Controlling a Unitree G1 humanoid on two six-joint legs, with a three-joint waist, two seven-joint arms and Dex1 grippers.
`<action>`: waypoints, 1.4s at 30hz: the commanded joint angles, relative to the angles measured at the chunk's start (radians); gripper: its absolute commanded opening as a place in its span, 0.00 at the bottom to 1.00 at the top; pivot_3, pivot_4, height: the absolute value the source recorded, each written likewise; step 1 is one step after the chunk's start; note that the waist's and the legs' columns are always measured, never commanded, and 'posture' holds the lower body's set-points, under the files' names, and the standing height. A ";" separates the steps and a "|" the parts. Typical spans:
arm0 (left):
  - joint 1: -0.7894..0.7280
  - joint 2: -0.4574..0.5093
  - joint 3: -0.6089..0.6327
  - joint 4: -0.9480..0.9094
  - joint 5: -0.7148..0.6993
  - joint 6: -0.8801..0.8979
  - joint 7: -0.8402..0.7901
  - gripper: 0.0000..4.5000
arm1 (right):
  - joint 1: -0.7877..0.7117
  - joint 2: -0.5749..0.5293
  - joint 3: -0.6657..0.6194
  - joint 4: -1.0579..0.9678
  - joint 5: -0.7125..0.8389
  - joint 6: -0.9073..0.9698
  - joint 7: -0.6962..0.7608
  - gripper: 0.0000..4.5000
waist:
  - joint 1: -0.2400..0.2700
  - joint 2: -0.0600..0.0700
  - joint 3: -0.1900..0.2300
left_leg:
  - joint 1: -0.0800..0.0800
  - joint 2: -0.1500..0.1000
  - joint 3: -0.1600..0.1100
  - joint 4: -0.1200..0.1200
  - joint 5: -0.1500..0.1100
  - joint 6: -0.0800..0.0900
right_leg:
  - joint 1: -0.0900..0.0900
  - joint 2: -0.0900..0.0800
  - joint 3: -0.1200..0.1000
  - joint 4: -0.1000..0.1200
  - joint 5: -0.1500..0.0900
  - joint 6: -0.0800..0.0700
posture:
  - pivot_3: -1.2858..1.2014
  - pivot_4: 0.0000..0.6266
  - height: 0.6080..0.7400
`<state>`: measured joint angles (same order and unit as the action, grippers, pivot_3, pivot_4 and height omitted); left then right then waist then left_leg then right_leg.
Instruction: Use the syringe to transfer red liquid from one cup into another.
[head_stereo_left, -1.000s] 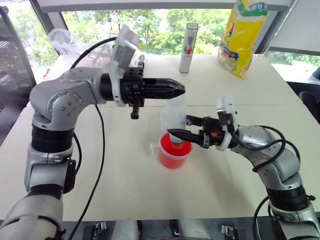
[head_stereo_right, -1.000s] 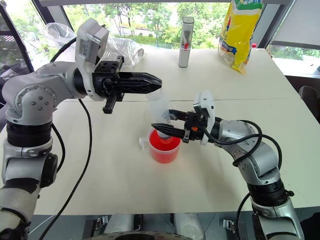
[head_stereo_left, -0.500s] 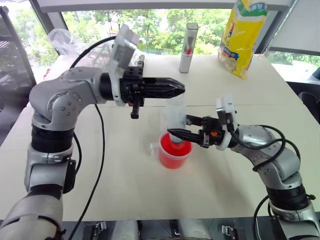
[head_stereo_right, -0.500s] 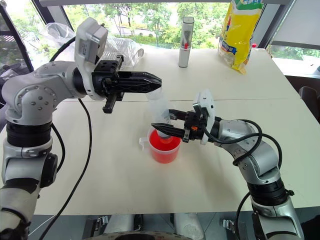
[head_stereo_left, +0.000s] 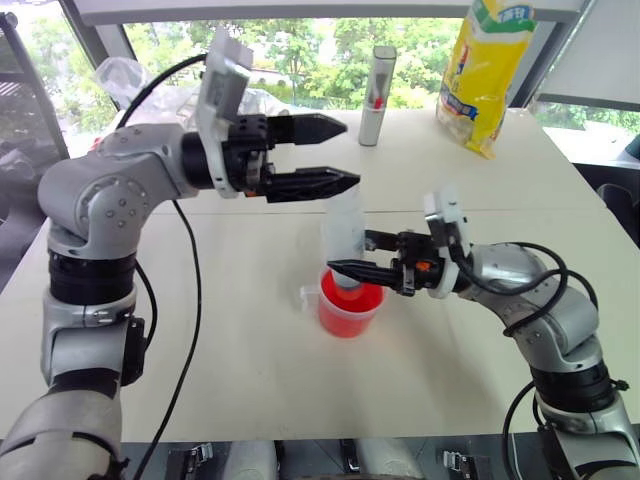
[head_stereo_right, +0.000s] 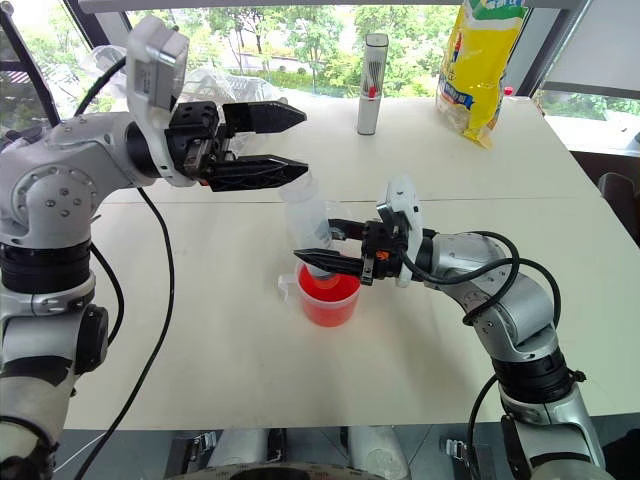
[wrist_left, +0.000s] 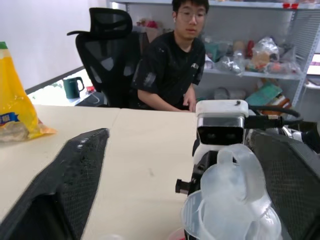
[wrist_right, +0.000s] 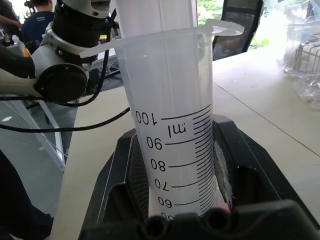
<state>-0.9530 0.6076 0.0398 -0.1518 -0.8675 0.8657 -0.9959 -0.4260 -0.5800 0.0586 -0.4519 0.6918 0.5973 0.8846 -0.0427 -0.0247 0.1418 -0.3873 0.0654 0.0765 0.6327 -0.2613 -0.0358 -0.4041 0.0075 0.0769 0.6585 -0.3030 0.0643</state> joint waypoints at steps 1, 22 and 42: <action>-0.002 0.033 0.096 0.007 -0.016 -0.006 0.036 0.99 | -0.037 -0.009 -0.050 -0.052 0.030 -0.009 -0.007 0.31 | -0.001 0.000 0.000 | 0.000 0.000 0.000 0.000 0.000 0.000 | 0.000 0.000 0.000 0.000 0.000 0.000 | 0.52 0.24 1.00; 0.088 0.082 0.207 0.035 -0.009 -0.034 0.125 0.99 | -0.282 -0.057 -0.129 0.108 0.111 0.065 0.024 0.31 | -0.002 0.000 0.000 | 0.002 0.000 0.002 0.000 0.000 -0.001 | 0.000 -0.001 0.000 0.003 0.000 0.000 | 0.52 0.24 1.00; 0.003 -0.019 0.144 0.040 0.034 -0.115 0.157 0.99 | -0.505 0.148 0.005 0.761 -0.219 -0.286 0.227 0.31 | 0.002 0.000 0.000 | 0.001 0.000 0.001 0.000 0.000 -0.001 | -0.001 -0.002 0.000 0.004 0.000 0.000 | 0.52 0.24 1.00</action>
<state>-0.9070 0.5976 0.1815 -0.1081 -0.8367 0.7834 -0.8438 -0.9082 -0.4357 0.0775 0.3119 0.4835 0.3462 1.1054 -0.0403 -0.0247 0.1418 -0.3866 0.0657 0.0782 0.6330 -0.2609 -0.0366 -0.4054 0.0059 0.0768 0.6623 -0.3030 0.0640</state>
